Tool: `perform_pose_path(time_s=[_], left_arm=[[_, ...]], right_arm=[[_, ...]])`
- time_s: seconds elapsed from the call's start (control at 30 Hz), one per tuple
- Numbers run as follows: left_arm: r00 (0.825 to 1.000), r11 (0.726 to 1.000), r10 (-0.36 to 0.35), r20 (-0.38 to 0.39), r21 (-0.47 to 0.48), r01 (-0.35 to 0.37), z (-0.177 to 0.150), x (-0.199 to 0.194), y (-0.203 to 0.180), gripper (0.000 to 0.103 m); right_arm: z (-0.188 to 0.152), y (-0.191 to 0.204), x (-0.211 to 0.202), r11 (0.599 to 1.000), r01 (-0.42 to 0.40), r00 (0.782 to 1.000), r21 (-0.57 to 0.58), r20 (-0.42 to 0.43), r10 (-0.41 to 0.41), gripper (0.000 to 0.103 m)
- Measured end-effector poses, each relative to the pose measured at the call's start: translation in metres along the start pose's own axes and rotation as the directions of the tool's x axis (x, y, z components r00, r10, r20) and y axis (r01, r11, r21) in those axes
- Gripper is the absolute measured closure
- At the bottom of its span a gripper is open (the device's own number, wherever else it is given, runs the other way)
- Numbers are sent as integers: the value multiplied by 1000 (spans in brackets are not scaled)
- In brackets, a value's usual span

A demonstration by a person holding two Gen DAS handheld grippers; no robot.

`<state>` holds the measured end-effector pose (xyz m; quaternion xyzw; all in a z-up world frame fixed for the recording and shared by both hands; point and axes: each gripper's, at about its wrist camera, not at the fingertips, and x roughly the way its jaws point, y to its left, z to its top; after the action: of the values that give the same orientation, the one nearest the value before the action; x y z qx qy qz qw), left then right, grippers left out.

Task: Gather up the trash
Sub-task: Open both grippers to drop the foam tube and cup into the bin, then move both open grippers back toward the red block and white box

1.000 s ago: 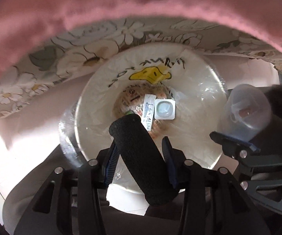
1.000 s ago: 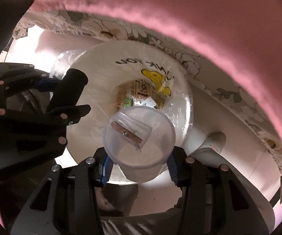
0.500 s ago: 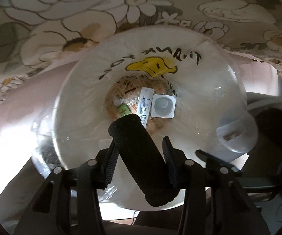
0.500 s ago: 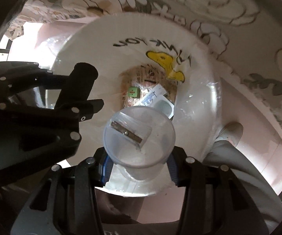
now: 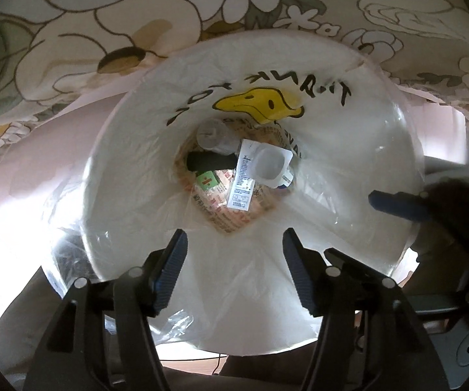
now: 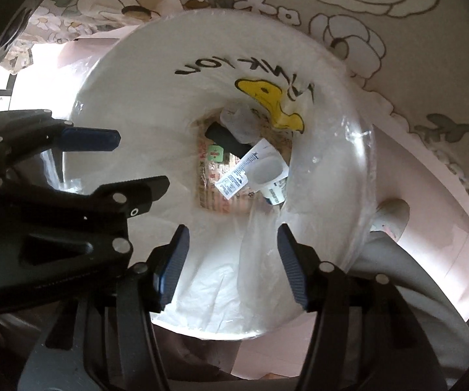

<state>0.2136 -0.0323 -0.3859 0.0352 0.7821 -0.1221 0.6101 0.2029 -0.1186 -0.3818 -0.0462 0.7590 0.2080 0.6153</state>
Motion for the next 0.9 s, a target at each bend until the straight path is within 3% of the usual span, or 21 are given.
perform_pose_path(time_s=[0.33,0.57,0.73,0.9], left_arm=[[999,999,6,36,36,-7,-21,-22,-6,40],[989,988,77,128,125,-94,-53,-59,-20,34],[954,970,158,254,138,-198,-73,-101,-27,30],[896,957,190,401,128,-261,-84,-154,-34,23]], right_arm=[[-17,10,-23,1000,7,999,-21,41,-6,46],[-38,20,-52,992,88,993,-93,81,-80,46],[-54,26,-83,980,142,979,-138,164,-118,46],[-65,25,-133,981,153,956,-122,270,-116,36]])
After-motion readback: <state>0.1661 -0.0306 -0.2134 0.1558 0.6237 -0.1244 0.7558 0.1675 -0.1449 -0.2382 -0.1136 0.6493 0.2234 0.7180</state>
